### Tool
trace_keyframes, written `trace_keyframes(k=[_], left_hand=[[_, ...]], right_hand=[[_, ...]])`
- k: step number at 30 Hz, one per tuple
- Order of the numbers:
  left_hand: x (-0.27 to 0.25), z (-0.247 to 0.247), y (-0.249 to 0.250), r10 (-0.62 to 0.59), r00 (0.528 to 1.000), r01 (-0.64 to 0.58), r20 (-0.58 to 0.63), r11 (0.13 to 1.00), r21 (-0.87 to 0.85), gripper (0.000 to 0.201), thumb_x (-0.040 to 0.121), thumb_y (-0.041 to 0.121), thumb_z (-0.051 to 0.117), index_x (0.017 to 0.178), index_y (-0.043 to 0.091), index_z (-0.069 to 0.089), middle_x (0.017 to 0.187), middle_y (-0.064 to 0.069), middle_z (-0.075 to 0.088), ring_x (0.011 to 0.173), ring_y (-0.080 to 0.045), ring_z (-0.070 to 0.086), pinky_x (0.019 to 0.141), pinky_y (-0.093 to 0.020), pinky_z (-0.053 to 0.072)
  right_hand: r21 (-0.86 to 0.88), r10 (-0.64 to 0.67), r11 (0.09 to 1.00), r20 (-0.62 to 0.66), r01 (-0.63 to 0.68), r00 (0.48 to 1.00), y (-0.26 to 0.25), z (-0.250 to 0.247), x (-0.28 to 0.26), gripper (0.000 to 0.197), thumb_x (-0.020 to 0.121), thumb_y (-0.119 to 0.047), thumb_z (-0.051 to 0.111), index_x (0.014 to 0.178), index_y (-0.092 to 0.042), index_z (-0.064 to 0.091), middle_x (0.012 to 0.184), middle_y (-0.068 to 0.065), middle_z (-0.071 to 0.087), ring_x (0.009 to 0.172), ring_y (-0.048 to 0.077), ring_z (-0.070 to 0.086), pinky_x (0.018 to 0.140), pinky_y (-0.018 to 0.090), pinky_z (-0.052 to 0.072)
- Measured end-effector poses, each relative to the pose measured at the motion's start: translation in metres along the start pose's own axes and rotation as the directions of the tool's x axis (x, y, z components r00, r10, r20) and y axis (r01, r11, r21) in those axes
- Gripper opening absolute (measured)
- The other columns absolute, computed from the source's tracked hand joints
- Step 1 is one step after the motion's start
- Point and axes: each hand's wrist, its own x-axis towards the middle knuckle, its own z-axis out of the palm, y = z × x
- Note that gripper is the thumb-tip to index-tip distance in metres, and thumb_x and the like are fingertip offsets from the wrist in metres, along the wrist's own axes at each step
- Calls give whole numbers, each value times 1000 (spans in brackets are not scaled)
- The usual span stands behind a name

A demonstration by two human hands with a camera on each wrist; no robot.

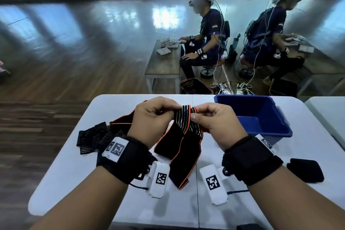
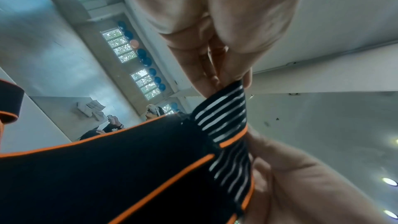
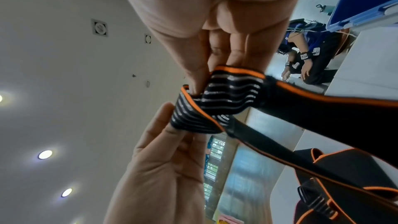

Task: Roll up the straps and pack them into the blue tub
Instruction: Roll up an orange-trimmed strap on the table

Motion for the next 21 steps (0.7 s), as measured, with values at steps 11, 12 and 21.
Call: trace_keyframes(k=[11,12,21], left_hand=[[-8,24,6,-24,999,28,-41,993,110,32,89,3,57,95,27,77,83,3,76,73,-18,74,68,-36,59],[-8,25,7,-28,999,33,-39,991,129,32,89,6,55,99,28,77,84,4,76,70,-16,72,65,-35,57],[-9,37,15,-65,991,57,118,996,67,83,75,14,87,144,38,46,139,13,56,117,-13,64,87,-34,60]], right_hand=[[181,77,980,10,-78,997,-11,-8,-6,20,92,7,59,107,3,72,97,19,76,84,28,74,72,37,61],[201,84,976,20,-86,996,-12,-8,-6,23,94,8,56,109,2,71,101,20,76,90,30,74,77,40,61],[284,23,958,93,-49,995,-23,-9,-1,38,95,17,44,121,-1,65,110,17,74,91,23,73,67,23,60]])
